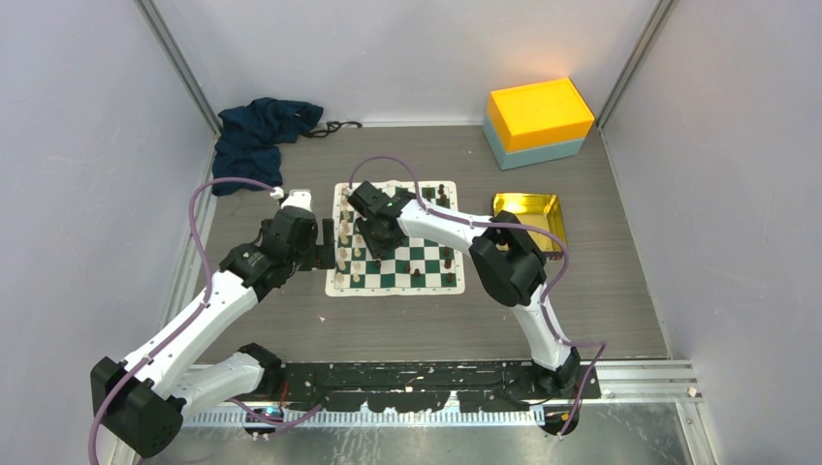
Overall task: Set up the chess pieces on the board
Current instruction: Pick up the chess piece from the chessboard.
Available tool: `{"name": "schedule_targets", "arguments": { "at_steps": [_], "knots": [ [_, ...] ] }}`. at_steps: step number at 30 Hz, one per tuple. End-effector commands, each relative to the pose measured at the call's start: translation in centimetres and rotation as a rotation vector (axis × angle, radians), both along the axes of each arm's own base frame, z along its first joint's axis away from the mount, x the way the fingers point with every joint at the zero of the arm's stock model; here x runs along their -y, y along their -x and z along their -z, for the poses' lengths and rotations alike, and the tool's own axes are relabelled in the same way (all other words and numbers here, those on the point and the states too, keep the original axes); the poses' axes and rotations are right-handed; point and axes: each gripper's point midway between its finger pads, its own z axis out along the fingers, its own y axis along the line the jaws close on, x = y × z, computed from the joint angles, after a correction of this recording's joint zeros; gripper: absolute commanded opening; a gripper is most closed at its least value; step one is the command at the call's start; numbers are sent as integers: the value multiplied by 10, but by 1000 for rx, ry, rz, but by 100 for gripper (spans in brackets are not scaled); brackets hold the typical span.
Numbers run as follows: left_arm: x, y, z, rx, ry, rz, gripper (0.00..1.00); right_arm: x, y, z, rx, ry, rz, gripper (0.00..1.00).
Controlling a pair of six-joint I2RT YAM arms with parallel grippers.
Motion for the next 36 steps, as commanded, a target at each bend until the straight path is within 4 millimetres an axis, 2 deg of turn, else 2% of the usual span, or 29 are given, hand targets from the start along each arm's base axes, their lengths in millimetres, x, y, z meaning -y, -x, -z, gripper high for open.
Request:
{"name": "schedule_targets", "arguments": {
  "at_steps": [1,17,23,36],
  "knots": [
    [-3,-3,-8,35,5,-13,98,-12,-5,-12,28,-30,-23,37],
    [-1,-3,-5,26,12,-9,98,-9,-8,-16,53,-26,-19,8],
    [-1,-2,-4,22,13,-8,98,-8,-12,-25,82,-37,-15,4],
    [0,-4,-6,21,18,-12,98,-8,-23,-56,162,-60,-9,2]
  ]
}}
